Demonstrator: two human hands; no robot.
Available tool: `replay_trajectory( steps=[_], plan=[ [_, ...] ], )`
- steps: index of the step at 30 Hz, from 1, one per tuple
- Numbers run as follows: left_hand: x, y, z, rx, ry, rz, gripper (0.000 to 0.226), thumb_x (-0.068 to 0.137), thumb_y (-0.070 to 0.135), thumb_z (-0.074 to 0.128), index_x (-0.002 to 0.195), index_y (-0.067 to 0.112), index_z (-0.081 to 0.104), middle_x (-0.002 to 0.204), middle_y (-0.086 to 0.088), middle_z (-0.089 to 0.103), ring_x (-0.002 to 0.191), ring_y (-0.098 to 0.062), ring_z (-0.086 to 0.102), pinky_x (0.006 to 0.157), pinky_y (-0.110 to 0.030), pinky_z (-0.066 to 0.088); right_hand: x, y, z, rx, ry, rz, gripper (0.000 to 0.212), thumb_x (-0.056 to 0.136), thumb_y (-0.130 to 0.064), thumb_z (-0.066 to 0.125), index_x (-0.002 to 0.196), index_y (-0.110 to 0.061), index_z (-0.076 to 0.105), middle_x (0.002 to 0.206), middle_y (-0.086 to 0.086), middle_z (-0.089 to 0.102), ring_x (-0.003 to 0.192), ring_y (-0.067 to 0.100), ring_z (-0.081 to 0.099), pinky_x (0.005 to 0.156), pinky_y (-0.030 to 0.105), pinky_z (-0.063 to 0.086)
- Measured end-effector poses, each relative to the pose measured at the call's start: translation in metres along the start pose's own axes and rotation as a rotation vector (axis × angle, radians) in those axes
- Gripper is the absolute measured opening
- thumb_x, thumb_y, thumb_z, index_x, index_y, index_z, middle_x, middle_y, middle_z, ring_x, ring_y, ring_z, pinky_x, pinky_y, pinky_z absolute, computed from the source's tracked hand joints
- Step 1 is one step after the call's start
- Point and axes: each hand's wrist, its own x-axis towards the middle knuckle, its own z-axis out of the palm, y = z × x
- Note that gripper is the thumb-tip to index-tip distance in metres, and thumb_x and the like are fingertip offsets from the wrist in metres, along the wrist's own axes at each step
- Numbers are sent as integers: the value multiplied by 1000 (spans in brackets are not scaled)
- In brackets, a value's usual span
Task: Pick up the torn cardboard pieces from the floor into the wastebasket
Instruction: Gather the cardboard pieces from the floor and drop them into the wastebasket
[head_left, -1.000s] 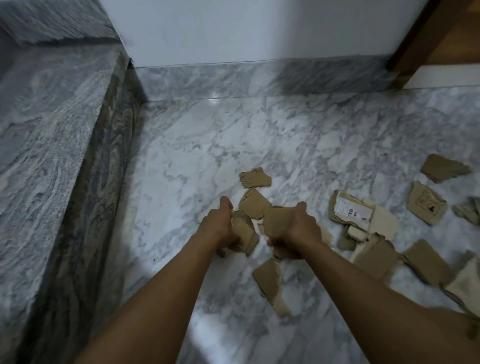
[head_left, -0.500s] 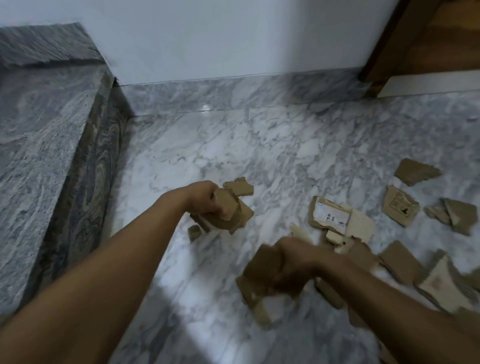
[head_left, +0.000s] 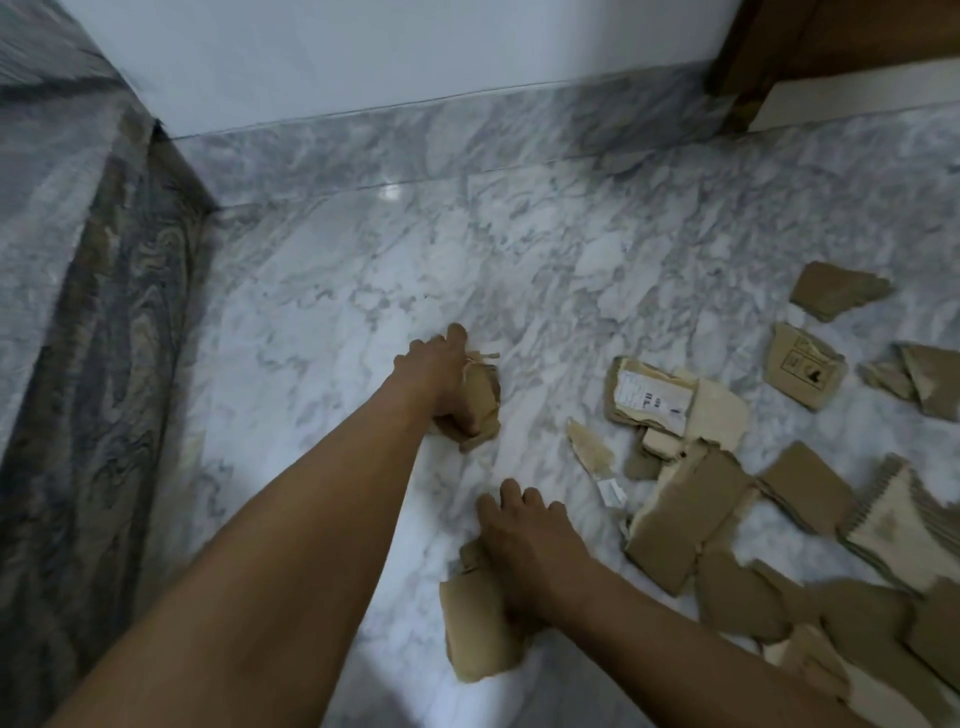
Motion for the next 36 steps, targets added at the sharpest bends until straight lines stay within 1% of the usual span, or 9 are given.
replay_trajectory(
  steps=[5,8,15,22,25,27,29,33,36],
  plan=[
    [-18,-3,-1,-164,-29,-47,53,55,29,86,101,20,61,96,-6,64,71,-27,68,54,-44,62,-8,-5,9,63,6,2,25,96,-10,57,120,-4,56,132,16,44,113,37,52,74,37,33],
    [-33,-5,0,-320,-12,-34,46,58,26,90,97,20,66,95,-6,64,69,-25,69,41,-38,57,-11,-6,18,117,28,-2,19,99,-13,54,117,-9,53,120,14,59,105,34,62,78,36,41],
    [-83,-72,-30,-553,212,-201,55,56,40,93,100,14,72,94,-7,71,80,-22,70,58,-34,60,-15,27,-13,329,-129,32,37,76,-28,78,99,-23,51,111,5,63,102,26,62,75,30,41],
    [-119,-91,-4,-584,-46,-248,33,61,24,91,87,13,74,80,-7,74,66,-25,72,44,-34,56,-1,93,-84,667,69,402,53,63,-30,92,104,-20,59,100,4,67,81,14,63,51,23,46],
    [-106,-77,15,-442,84,-189,27,69,33,70,89,15,72,92,-9,71,77,-26,70,56,-39,61,12,100,-73,563,20,536,102,54,-55,90,138,-16,48,138,13,54,118,27,57,82,31,52],
    [-99,-71,22,-330,166,-174,35,80,33,59,110,15,68,112,-12,65,96,-30,65,66,-37,55,14,90,-58,495,22,586,132,58,-59,89,159,-15,15,163,16,17,146,35,28,113,41,38],
    [-93,-68,26,-345,189,-199,30,90,29,53,114,16,65,111,-12,64,94,-33,64,65,-33,51,14,78,-46,475,108,595,131,61,-49,91,157,-13,10,161,17,13,146,38,23,115,44,36],
    [-85,-62,34,-375,177,-272,22,83,29,44,88,23,65,90,-7,61,76,-32,61,69,-39,57,17,76,-40,589,182,619,99,56,-30,95,136,-16,39,133,11,52,118,29,55,92,39,52],
    [-80,-63,37,-368,163,-316,20,76,32,46,80,26,65,96,-5,58,85,-34,59,74,-49,57,15,79,-41,625,168,630,98,57,-27,95,136,-15,39,130,10,55,115,30,58,90,42,54]
  ],
)
